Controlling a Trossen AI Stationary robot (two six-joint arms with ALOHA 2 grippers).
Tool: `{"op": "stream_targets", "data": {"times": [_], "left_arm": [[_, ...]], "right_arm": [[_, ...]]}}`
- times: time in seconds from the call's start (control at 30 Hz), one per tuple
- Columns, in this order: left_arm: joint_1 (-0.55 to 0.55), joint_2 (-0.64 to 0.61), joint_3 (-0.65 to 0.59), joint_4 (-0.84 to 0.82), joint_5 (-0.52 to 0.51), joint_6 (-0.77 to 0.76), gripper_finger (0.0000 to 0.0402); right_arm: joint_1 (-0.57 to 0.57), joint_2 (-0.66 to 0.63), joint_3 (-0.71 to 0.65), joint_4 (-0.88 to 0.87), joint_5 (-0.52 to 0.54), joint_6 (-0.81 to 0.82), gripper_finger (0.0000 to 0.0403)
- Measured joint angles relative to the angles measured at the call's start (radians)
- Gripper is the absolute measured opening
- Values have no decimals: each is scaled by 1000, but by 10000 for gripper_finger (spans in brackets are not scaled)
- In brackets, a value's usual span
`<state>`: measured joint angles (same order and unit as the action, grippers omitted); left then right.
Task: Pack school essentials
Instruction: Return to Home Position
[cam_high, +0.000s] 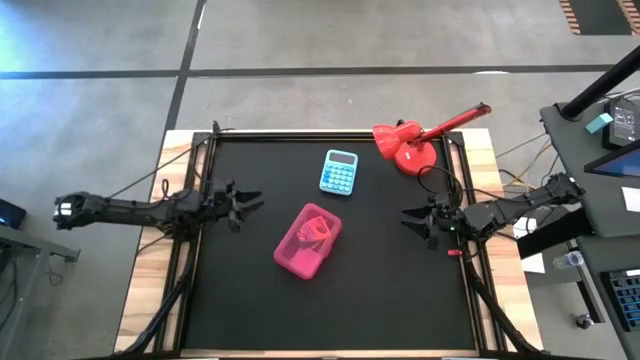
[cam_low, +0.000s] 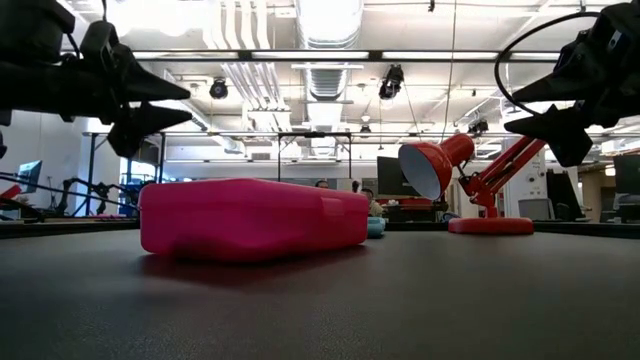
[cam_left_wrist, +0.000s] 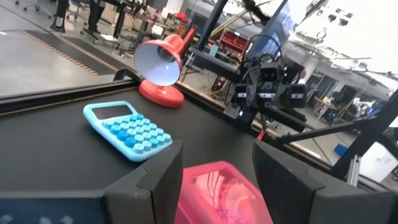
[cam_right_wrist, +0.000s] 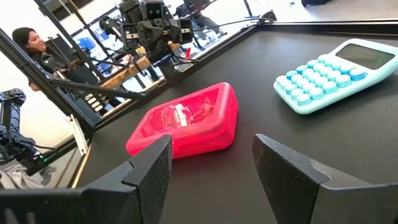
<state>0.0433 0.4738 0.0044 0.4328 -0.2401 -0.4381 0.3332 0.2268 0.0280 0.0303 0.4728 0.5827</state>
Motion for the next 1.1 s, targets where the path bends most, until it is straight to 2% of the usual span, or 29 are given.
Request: {"op": "stream_targets", "data": {"times": [0.63, 1.1], "left_arm": [[0, 150, 0, 1, 1, 0, 176], [0, 324, 0, 1, 1, 0, 176]], "right_arm": [[0, 0, 0, 0, 0, 0, 215], [0, 0, 0, 1, 0, 0, 215]]}}
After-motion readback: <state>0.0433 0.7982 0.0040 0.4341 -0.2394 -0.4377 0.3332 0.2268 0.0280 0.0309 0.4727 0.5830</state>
